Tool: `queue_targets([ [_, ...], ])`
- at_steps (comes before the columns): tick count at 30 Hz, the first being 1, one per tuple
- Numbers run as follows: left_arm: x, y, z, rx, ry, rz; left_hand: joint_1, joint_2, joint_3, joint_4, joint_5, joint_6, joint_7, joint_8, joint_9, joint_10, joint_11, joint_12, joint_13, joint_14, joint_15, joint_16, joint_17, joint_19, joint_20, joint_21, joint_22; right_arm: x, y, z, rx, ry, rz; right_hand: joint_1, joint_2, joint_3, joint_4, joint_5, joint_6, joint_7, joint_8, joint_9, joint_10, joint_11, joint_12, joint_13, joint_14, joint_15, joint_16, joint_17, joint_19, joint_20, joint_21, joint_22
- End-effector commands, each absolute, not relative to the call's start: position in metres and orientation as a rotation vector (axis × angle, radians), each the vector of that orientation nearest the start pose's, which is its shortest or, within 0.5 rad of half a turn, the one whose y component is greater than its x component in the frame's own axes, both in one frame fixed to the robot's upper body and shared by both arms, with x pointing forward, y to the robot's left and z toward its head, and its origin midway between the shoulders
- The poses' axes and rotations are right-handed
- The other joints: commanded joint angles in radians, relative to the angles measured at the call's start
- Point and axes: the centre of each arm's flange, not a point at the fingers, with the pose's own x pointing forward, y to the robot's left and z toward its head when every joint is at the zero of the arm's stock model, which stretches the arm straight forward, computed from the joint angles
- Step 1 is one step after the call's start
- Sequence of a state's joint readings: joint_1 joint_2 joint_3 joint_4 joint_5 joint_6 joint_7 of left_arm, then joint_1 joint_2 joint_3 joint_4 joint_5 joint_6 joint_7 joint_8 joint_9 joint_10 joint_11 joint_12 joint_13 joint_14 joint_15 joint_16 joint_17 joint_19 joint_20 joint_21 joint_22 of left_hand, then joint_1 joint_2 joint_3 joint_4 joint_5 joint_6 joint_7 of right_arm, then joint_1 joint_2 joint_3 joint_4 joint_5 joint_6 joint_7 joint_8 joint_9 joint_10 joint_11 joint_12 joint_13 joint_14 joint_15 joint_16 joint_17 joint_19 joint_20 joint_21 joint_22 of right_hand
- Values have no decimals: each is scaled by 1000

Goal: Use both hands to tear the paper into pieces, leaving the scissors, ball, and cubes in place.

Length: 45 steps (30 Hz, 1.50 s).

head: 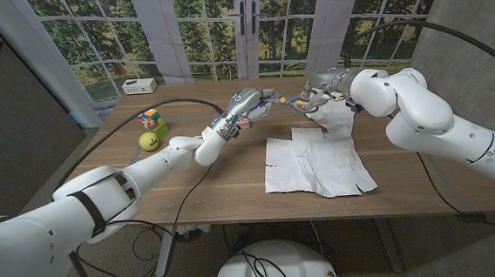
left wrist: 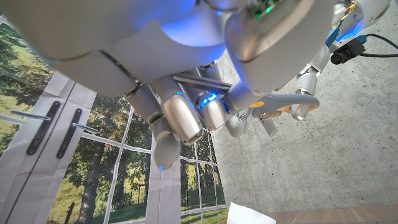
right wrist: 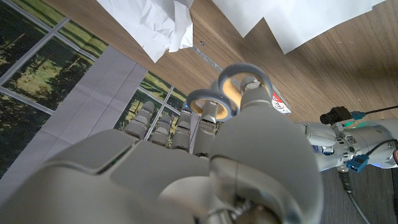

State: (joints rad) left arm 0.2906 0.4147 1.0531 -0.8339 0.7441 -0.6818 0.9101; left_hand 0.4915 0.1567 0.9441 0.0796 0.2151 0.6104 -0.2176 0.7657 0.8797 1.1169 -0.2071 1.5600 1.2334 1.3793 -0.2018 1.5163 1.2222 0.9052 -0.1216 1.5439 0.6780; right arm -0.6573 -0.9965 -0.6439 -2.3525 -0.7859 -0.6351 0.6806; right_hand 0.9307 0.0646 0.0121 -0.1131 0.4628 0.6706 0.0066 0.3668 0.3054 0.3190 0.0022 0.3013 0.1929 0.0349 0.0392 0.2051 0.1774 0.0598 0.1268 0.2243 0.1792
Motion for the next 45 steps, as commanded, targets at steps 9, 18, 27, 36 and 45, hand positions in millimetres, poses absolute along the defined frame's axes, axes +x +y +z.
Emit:
queue_targets([
  [9, 634, 108, 21, 1130, -1465, -133, -10, 3, -4, 3, -1, -2, 0, 7, 1, -1, 2, 7, 3, 2, -1, 4, 3, -2, -90, 1, 4, 477, -175, 94, -1834, -370, 4, -1, 1, -11, -4, 12, 22, -2, 12, 7, 23, -10, 10, 1, 26, -7, 3, 2, 23, -7, 10, 5],
  [18, 633, 109, 20, 1128, -1462, -134, -11, 4, -3, 5, -1, 0, 0, 7, -2, 0, 1, 7, 3, 3, -1, 5, 3, 1, -90, 4, 13, 475, -175, 92, -1823, -397, -9, 26, 13, -11, -13, 23, 91, 3, 33, 5, 61, -14, 22, 0, 51, -18, -2, 2, 45, -14, 10, 6],
  [27, 631, 109, 19, 1132, -1460, -133, -10, 3, -4, 3, -2, 0, 0, 8, -4, 1, 1, 7, 3, 2, -1, 5, 3, 5, -90, 5, 11, 475, -177, 92, -1801, -407, -11, 67, 45, 9, -26, 24, 136, -3, 51, 11, 80, -25, 26, -1, 78, -29, -3, 2, 70, -23, 15, 8],
  [36, 631, 110, 19, 1128, -1456, -132, -10, 3, -3, 3, -1, 0, 1, 8, -5, 2, 2, 7, 3, 2, -1, 5, 3, 1, -90, 3, 13, 475, -178, 92, -1785, -425, -21, 95, 60, 17, -30, 4, 200, -11, 84, 27, 117, -37, 33, -2, 120, -53, -2, 3, 103, -39, 21, 10],
  [45, 631, 109, 20, 1128, -1457, -136, -9, 4, -7, 1, -3, 1, 0, 7, -11, 4, 1, 7, 3, 1, -1, 5, 3, 1, -90, -2, -2, 477, -178, 90, -1780, -419, -19, 114, 48, 12, -33, -10, 267, 2, 151, 70, 158, -39, 38, -1, 160, -70, 1, 7, 129, -56, 26, 13],
])
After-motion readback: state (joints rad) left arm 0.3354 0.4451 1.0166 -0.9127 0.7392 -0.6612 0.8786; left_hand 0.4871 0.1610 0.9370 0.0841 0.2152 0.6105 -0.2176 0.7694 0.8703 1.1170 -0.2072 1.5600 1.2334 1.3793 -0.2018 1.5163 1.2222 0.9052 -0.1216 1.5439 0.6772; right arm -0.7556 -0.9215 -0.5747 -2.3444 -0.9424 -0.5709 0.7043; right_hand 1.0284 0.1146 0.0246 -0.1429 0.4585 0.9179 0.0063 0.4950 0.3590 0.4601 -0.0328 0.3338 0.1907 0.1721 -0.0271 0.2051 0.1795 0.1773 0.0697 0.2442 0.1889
